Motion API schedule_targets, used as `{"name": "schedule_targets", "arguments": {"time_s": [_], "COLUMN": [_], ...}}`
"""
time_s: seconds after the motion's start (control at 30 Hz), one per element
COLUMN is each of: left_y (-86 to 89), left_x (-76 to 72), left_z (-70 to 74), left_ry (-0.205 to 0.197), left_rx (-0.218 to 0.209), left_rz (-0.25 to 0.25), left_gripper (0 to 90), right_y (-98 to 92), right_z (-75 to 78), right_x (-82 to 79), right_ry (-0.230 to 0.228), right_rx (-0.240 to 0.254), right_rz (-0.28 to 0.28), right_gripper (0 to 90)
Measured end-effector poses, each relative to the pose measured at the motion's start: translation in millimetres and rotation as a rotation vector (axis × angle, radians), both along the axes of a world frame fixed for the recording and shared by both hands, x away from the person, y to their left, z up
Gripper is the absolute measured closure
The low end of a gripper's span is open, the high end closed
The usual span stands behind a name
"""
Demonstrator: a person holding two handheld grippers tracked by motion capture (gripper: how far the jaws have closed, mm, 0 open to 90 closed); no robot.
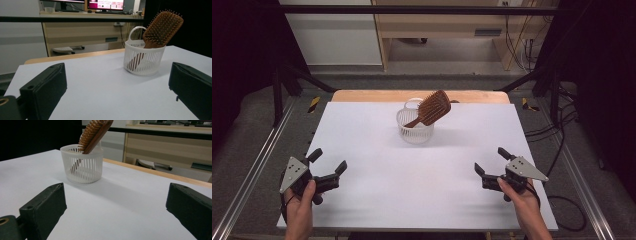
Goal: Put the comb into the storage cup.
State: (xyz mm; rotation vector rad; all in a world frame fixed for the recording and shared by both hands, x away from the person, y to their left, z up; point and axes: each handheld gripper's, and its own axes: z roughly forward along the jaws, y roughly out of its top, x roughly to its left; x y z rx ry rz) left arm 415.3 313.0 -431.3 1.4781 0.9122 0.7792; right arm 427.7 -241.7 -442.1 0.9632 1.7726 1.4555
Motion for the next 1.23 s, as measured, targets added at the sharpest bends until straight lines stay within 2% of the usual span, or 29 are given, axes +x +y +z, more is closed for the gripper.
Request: {"name": "schedule_targets", "arguments": {"time_s": [0.4, 0.87, 1.03, 1.23], "left_y": [-6.5, -20.1, -23.4, -21.1], "left_x": [-1.0, -1.3, -0.1, 0.3], "left_z": [0.8, -1.8, -4.1, -4.6], "left_ry": [-0.007, -0.002, 0.008, 0.016], "left_rx": [0.017, 0.044, 0.054, 0.042], "left_rz": [-0.029, -0.075, -0.083, -0.068], "left_gripper": [1.7, 1.7, 1.6, 1.6], "right_y": [16.4, 19.6, 15.5, 11.7], "right_z": [-5.5, -12.3, -14.5, -15.9], "right_x": [-0.6, -0.8, -0.8, -0.6], "right_ry": [0.004, 0.012, 0.012, 0.015], "right_rx": [-0.017, -0.019, -0.015, -0.007], "right_rz": [0.055, 0.084, 0.073, 0.059], "right_gripper": [3.2, 3.2, 3.2, 3.2]}}
